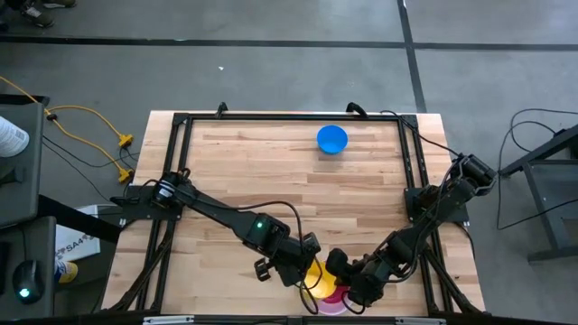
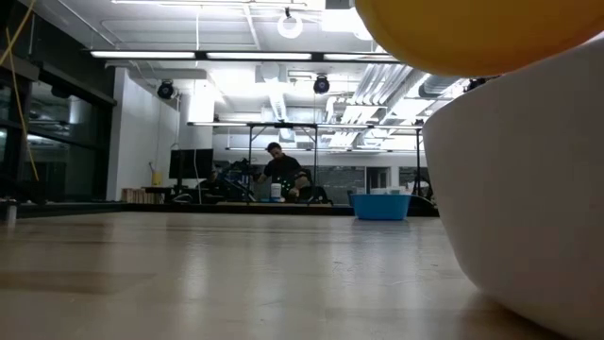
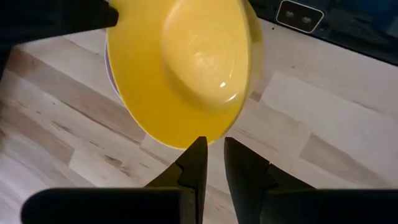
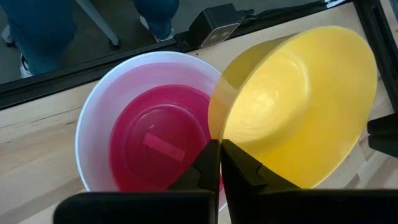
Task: Nest bowls inside each other
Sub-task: Stack the yellow bowl on the red bowl
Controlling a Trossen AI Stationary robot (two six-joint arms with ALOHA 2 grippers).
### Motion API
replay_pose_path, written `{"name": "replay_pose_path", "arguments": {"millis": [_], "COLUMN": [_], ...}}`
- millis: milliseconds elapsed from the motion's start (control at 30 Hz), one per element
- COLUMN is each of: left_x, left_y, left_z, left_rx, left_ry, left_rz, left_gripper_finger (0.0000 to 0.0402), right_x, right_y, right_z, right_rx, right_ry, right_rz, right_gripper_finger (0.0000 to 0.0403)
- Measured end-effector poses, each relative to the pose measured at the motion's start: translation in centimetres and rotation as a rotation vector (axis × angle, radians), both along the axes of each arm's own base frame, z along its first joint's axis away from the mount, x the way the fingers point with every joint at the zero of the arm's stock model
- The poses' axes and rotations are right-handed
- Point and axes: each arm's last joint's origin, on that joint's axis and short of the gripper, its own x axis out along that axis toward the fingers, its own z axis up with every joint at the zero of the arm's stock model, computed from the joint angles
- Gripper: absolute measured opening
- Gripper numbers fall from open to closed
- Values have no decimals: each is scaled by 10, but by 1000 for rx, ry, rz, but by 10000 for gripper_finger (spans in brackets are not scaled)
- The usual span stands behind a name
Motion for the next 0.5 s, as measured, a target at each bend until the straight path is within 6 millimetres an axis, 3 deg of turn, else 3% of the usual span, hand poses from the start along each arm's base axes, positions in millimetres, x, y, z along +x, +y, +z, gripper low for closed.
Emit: {"name": "replay_pose_path", "arguments": {"millis": [500], "left_x": [-4], "left_y": [3], "left_z": [-3], "left_rx": [15], "left_ry": [59], "left_rz": [100], "left_gripper_finger": [52], "right_x": [-3], "right_y": [-2], "right_z": [-3], "right_rx": [-6], "right_ry": [42], "right_rz": [-32], "right_gripper_finger": [2]}}
